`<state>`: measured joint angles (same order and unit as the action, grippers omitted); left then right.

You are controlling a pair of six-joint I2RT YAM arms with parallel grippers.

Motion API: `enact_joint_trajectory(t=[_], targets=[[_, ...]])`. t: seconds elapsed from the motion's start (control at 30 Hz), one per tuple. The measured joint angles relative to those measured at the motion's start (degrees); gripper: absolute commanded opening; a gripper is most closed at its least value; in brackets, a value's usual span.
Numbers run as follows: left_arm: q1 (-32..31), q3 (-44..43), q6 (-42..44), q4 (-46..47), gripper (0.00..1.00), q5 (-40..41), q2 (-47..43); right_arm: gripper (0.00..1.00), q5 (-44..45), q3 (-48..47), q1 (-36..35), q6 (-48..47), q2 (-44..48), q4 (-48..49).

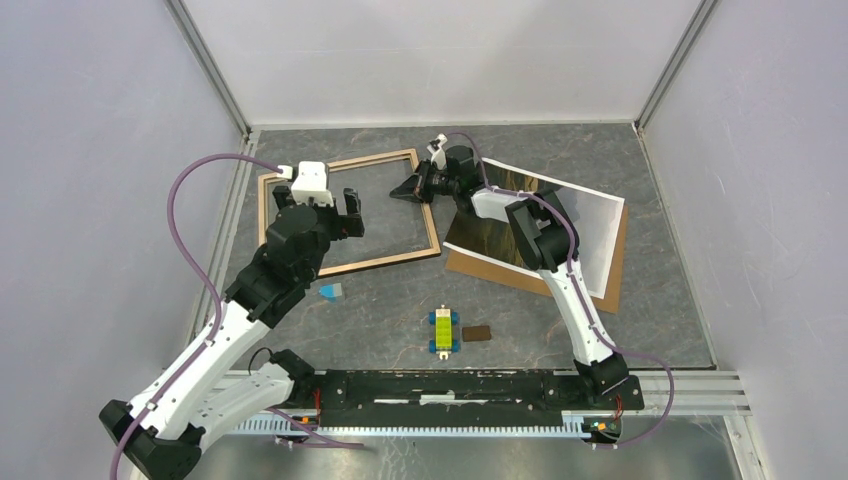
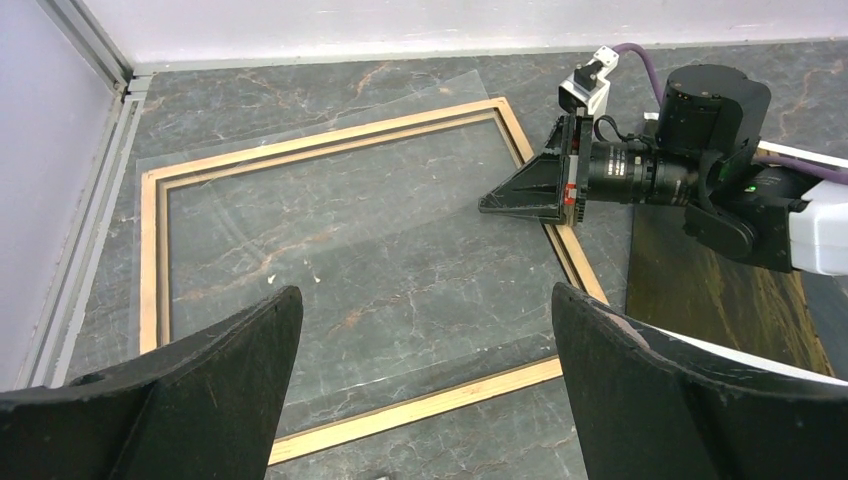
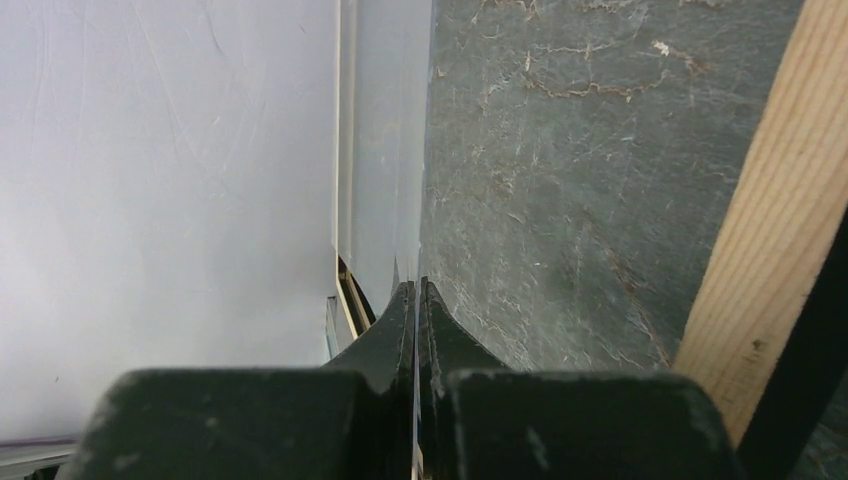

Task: Put the photo into the frame
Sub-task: Place the photo frame item in the photo frame.

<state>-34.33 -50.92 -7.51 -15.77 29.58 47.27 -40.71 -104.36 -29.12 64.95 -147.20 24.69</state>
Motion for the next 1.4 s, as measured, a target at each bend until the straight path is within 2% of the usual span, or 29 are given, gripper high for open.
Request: enact_joint_trajectory(t=[0.6, 1.4], targets=[[0.6, 0.0, 0.0, 0.0, 1.0, -0.2, 0.4, 0.0, -1.7, -0.7, 0.0, -6.1, 1.7, -5.8], [0.9, 0.0, 0.0, 0.0, 1.0, -0.3, 0.4, 0.0, 0.1, 7.9, 0.4, -7.6, 7.4, -4.6]])
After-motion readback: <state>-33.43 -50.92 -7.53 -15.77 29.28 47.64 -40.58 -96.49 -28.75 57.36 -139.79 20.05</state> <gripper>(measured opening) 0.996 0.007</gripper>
